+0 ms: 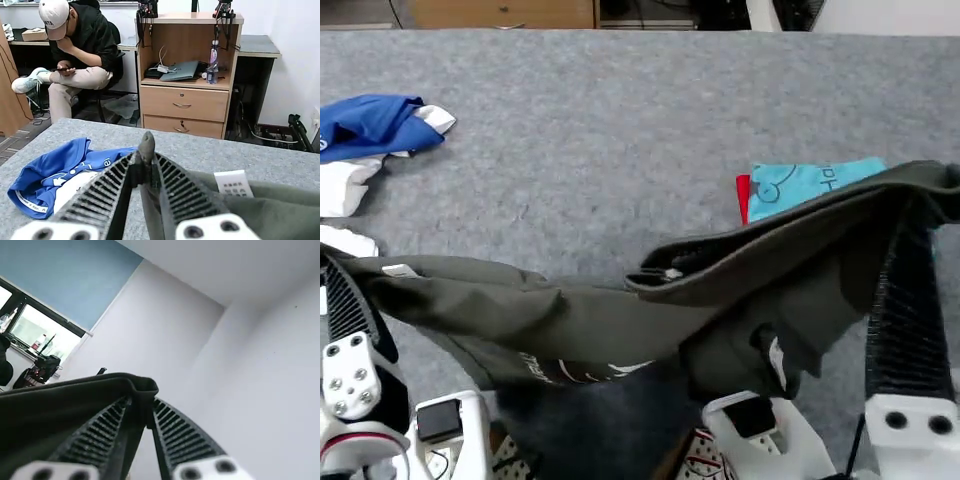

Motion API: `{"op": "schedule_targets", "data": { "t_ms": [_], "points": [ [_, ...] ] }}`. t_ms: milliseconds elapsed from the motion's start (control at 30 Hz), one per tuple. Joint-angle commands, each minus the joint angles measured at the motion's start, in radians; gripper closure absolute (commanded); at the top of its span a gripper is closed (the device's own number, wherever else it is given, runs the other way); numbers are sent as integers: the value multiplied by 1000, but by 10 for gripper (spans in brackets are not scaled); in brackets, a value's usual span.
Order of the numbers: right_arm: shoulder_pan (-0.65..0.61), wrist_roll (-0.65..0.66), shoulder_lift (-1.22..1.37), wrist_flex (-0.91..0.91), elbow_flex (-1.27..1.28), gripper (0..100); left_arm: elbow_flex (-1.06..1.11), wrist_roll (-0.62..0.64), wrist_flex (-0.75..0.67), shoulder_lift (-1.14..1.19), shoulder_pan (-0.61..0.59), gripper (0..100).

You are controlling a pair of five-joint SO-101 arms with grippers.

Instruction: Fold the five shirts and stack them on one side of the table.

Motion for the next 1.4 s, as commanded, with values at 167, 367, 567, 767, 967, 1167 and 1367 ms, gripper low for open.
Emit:
{"op": "schedule_targets", "data": {
  "t_ms": [167, 367, 567, 767, 967, 1167, 1367],
  "points": [
    [16, 32, -10, -87, 13, 994, -60, 5, -101, 4, -138, 980],
    [16, 124, 73, -328, 176, 994, 49, 31, -196, 5, -150, 980],
    [-65, 184, 84, -457, 186, 994, 227, 52, -255, 4, -158, 980],
    [-188, 321, 76, -454, 303, 994, 245, 54, -255, 4, -158, 980],
    [-185, 224, 4, -322, 366, 994, 244, 54, -292, 4, -157, 980],
    [-183, 146, -56, -172, 358, 994, 236, 54, -417, 4, -158, 981],
    [-182, 66, -145, -100, 357, 995, 236, 52, -431, 4, -150, 981]
  ]
}}
